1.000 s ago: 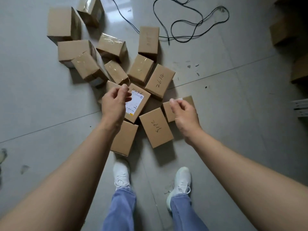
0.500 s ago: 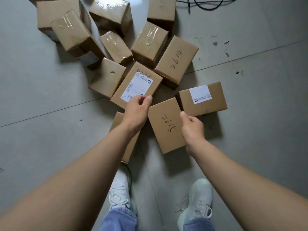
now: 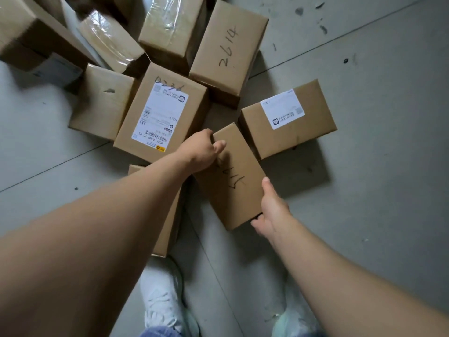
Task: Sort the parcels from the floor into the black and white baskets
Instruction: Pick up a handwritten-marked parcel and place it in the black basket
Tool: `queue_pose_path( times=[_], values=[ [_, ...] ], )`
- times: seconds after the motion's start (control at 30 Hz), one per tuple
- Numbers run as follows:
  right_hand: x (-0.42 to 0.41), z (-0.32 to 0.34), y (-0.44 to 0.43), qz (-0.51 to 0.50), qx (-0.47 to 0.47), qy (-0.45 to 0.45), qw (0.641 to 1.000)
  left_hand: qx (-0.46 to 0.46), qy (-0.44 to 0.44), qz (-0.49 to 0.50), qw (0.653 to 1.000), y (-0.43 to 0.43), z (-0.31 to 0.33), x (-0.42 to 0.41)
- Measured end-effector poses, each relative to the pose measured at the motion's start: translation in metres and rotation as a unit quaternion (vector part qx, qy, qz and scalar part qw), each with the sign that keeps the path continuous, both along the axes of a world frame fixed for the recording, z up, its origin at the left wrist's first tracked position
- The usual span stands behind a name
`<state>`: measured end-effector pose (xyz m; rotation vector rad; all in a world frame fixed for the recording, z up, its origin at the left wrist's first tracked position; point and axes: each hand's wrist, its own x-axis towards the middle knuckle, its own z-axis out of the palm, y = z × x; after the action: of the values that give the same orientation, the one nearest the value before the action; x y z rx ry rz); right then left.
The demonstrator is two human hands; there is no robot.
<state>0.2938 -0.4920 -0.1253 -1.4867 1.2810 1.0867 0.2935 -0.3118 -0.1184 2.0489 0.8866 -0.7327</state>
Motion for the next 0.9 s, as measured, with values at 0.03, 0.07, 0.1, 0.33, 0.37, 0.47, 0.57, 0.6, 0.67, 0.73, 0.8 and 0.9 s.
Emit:
queue_pose_path(
  times=[0.03, 0.07, 0.1, 0.33, 0.37, 0.47, 0.57, 0.6, 0.67, 0.73, 0.8, 0.9],
  values=[
    [0.001, 0.002, 0.000, -0.012, 0.012, 0.001, 1.000, -0.003, 0.004, 0.007, 1.000, -0.001, 0.001, -0.002],
    [0.002, 0.005, 0.000, -0.020, 0.018, 0.001, 1.000, -0.002, 0.005, 0.015, 1.000, -0.001, 0.004, -0.005],
    [0.003, 0.011, 0.000, -0.021, 0.020, -0.002, 1.000, -0.001, 0.004, 0.022, 1.000, -0.001, 0.010, -0.007],
    [0.013, 0.113, -0.015, 0.028, -0.020, -0.010, 0.999, -0.037, -0.008, 0.037, 0.999, -0.010, 0.108, -0.019],
    [0.018, 0.134, -0.014, 0.029, -0.018, -0.018, 0.999, -0.040, -0.019, 0.049, 0.998, -0.009, 0.129, -0.019],
    [0.038, 0.203, 0.002, 0.020, 0.012, -0.059, 0.998, -0.026, -0.063, 0.092, 0.993, 0.005, 0.203, -0.015],
    [0.065, 0.281, 0.034, 0.041, 0.043, -0.129, 0.990, -0.019, -0.124, 0.159, 0.979, 0.032, 0.287, -0.008],
    [0.073, 0.308, 0.046, 0.059, 0.049, -0.149, 0.986, -0.010, -0.145, 0.175, 0.974, 0.042, 0.317, -0.007],
    [0.084, 0.363, 0.071, 0.100, 0.056, -0.200, 0.973, 0.008, -0.187, 0.203, 0.961, 0.063, 0.377, -0.010],
    [0.087, 0.420, 0.095, 0.143, 0.081, -0.249, 0.954, 0.019, -0.233, 0.239, 0.942, 0.082, 0.437, -0.018],
    [0.086, 0.478, 0.118, 0.179, 0.116, -0.294, 0.932, 0.033, -0.271, 0.285, 0.919, 0.101, 0.497, -0.030],
    [0.079, 0.567, 0.148, 0.231, 0.155, -0.367, 0.888, 0.066, -0.310, 0.342, 0.885, 0.124, 0.584, -0.055]
  ],
)
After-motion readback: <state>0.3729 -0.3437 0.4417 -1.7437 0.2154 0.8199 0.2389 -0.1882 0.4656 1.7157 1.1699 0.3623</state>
